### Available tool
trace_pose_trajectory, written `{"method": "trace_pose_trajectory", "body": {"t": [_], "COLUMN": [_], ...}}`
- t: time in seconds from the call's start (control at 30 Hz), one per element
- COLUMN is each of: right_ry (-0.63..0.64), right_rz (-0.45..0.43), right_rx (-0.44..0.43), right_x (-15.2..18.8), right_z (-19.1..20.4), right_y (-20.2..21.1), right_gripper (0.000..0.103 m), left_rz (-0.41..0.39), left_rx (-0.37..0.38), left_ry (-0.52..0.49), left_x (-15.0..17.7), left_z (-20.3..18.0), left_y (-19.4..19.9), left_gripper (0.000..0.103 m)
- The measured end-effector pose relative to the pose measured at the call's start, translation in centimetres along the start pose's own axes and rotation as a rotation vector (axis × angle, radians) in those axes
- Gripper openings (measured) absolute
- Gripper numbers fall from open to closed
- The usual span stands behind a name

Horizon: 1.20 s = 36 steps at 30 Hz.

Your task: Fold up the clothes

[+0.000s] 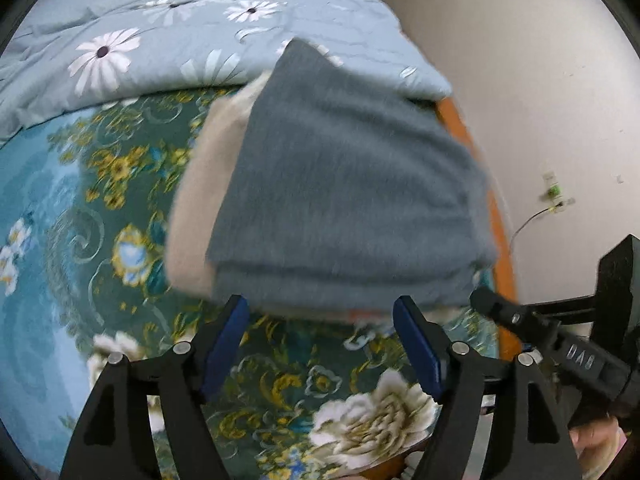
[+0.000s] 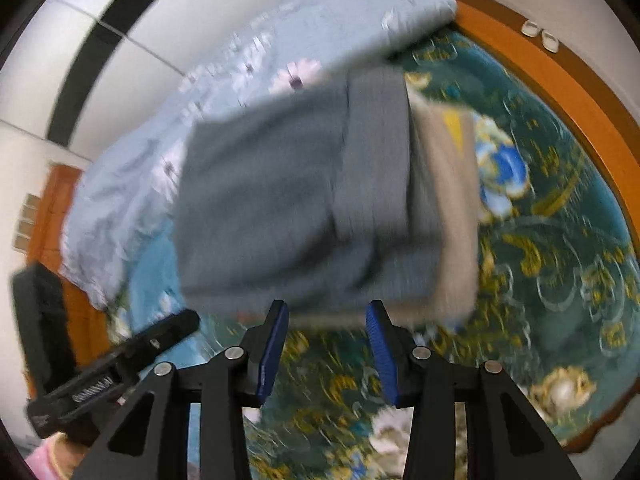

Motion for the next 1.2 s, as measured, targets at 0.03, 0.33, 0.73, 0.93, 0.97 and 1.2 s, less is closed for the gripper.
{"method": "trace_pose_trajectory", "body": {"t": [0.03,0.33,0.73,0.93,0.97,1.2], "right_ry": [0.008,0.086,0.103,0.16,0.159,0.199], "right_rz": [0.013,0.048,-0.065,-0.117,-0.126,-0.152], "right_rx": [0.024,0.188,0.281,0.326,0.322,0.295], "right_x": [0.9,4.8,5.8,6.9,6.8,5.5], "right_z": [0.1,1.2,1.8,1.6,1.5,0.1], "right_y": [-0.5,-1.6,0.4,1.0,1.1,1.3], "right_gripper": [0.048,0.093,0.103,0.103,0.103,0.103], "left_rz": [-0.001,-0.024,-0.062,-0.122,-0.133,-0.183], "left_rx": [-0.014,-0.021,-0.07,-0.166,-0.185,-0.311], "left_ry": [-0.006,0.036,0.098,-0.002,-0.01,0.037], "left_x": [0.3,2.0,3.6,4.4,4.4,4.3], "left_z": [0.0,0.6,0.5,-1.2,-1.4,-1.9], "left_y": [-0.1,1.0,0.7,1.1,1.2,1.1], "left_gripper": [0.076,0.078,0.087,0.087,0.087,0.087]}}
Point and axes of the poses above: each gripper's, at about its wrist camera, not at the fingertips, and y roughly against the way its jaws point, z to its left, x to its underside, the point moved 2 cm from there along -y, roughly the way its jaws point
